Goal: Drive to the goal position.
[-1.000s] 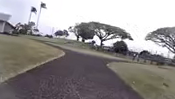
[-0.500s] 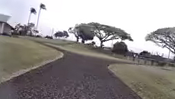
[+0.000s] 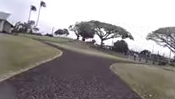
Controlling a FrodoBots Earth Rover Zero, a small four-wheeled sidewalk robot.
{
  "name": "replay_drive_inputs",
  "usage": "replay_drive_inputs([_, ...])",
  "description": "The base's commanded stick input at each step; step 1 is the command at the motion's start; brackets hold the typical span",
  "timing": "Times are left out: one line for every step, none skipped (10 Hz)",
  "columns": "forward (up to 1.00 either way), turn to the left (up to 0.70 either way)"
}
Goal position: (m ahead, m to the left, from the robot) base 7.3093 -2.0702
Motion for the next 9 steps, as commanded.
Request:
replay_drive_inputs([0.70,0.00])
replay_drive_inputs([0.70,0.00])
replay_drive_inputs([0.70,0.00])
replay_drive_inputs([0.70,0.00])
replay_drive_inputs([0.70,0.00])
replay_drive_inputs([0.70,0.00])
replay_drive_inputs([0.70,0.00])
replay_drive_inputs([0.70,0.00])
replay_drive_inputs([0.70,-0.02])
